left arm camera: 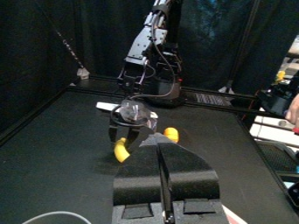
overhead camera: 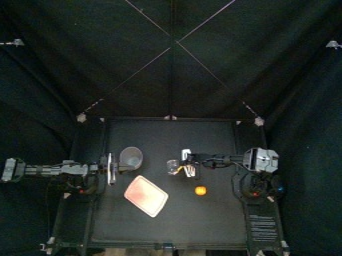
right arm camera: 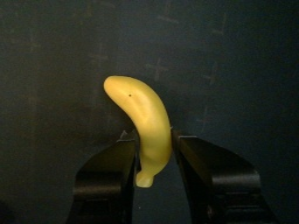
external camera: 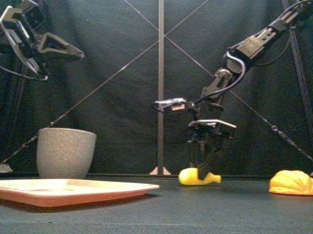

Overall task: Pick the banana then place it on the pink plate
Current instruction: Place banana on the pink plate

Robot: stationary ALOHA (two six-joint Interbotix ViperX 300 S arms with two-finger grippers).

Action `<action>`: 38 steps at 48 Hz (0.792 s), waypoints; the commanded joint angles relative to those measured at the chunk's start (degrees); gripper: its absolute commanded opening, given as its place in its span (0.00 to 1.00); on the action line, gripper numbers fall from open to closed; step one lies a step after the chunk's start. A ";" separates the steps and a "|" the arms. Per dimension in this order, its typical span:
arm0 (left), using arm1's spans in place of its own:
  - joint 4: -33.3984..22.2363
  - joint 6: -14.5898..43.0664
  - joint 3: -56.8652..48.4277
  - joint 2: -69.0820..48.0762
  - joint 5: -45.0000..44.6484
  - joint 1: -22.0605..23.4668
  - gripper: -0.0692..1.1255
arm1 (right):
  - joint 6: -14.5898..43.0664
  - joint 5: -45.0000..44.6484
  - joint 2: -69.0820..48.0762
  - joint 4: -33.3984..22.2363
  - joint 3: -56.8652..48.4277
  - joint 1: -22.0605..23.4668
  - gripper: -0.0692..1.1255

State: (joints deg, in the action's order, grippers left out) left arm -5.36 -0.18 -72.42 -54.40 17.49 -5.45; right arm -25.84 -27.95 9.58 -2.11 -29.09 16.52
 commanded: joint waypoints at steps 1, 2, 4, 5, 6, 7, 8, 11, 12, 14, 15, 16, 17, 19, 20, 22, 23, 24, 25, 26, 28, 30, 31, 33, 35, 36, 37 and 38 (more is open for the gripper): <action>-0.09 0.00 0.53 0.26 0.35 -0.09 0.04 | 0.44 0.70 -1.49 0.97 1.58 0.09 0.61; -0.09 0.00 0.53 0.26 0.35 -0.09 0.04 | 0.62 0.88 -1.58 1.23 1.67 0.09 0.61; -0.09 0.00 0.44 0.26 0.35 -0.09 0.04 | 0.70 1.14 -1.85 2.11 1.93 -0.09 0.61; -0.09 0.00 0.44 0.26 0.35 0.00 0.04 | 0.70 1.32 -2.02 2.64 2.20 -0.26 0.61; -0.09 0.00 0.44 0.26 0.44 -0.09 0.04 | 0.79 1.49 -2.29 3.25 2.46 -0.35 0.61; -0.09 0.00 0.35 0.26 0.35 -0.09 0.04 | 0.88 1.67 -2.46 3.96 2.72 -0.62 0.61; -0.09 0.00 0.35 0.26 0.35 -0.09 0.04 | 0.88 1.93 -2.72 4.75 3.08 -0.97 0.61; -0.09 0.00 0.35 0.26 0.44 -0.09 0.04 | 0.88 2.90 -3.16 7.47 4.04 -2.55 0.61; -0.09 0.00 0.35 0.26 0.44 -0.09 0.04 | 0.97 3.52 -3.34 8.88 4.57 -3.43 0.61; -0.09 0.00 0.35 0.26 0.44 -0.18 0.04 | 0.97 4.48 -3.52 10.63 5.27 -4.66 0.61; -0.09 0.09 0.35 0.26 0.44 -0.18 0.04 | 1.05 5.01 -3.52 11.51 5.63 -5.36 0.61; 0.00 0.09 0.35 0.26 0.44 -0.26 0.04 | 1.05 5.54 -3.52 12.48 5.98 -6.06 0.61; -0.09 0.09 0.44 0.26 0.44 -0.35 0.04 | 1.05 6.06 -3.52 13.45 6.33 -6.77 0.61; -0.09 0.09 0.44 0.26 0.44 -0.44 0.04 | 1.23 7.29 -3.34 15.21 7.03 -8.26 0.61; 0.00 0.09 0.44 0.26 0.44 -0.53 0.04 | 1.32 7.91 -3.25 16.08 7.47 -9.05 0.61; -0.09 0.09 0.44 0.26 0.44 -0.62 0.04 | 1.32 9.23 -3.08 18.02 8.44 -10.81 0.61; -0.09 0.09 0.44 0.26 0.44 -0.62 0.04 | 1.23 9.84 -2.90 19.07 8.96 -11.60 0.61; -0.09 0.09 0.35 0.26 0.44 -0.62 0.04 | 1.32 10.37 -2.46 19.86 9.49 -12.48 0.61; -0.09 0.09 0.35 0.26 0.44 -0.70 0.04 | 1.32 11.51 -1.93 21.36 10.37 -13.54 0.61; -0.09 0.09 0.35 0.26 0.44 -0.70 0.04 | 1.41 12.22 -1.49 22.15 10.99 -14.33 0.61; -0.09 0.09 0.35 0.26 0.44 -0.70 0.04 | 1.41 13.62 -0.62 23.82 12.13 -15.64 0.61; -0.09 0.26 0.53 0.26 0.53 -0.70 0.04 | 1.41 15.03 0.44 25.49 13.36 -16.96 0.61; 0.00 0.26 0.53 0.26 0.62 -0.70 0.04 | 1.41 15.73 0.97 26.37 13.89 -17.49 0.61; 0.00 0.35 0.62 0.26 0.79 -0.70 0.04 | 1.32 17.05 2.20 27.77 15.03 -18.54 0.61; 0.00 0.35 0.70 0.26 0.88 -0.79 0.04 | 1.41 18.11 3.69 28.83 16.35 -19.60 0.61; 0.09 0.35 0.70 0.26 0.97 -0.79 0.04 | 1.41 18.46 4.39 29.18 16.88 -20.04 0.61; 0.09 0.35 0.70 0.26 0.97 -0.79 0.04 | 1.41 18.72 5.19 29.62 17.23 -20.30 0.61; 0.09 0.35 0.70 0.26 0.97 -0.79 0.04 | 1.41 19.16 5.80 30.06 17.75 -20.65 0.61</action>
State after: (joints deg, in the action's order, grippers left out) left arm -5.36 0.09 -72.86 -54.40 17.84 -6.15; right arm -24.52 -10.55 14.85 26.28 -14.41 -3.08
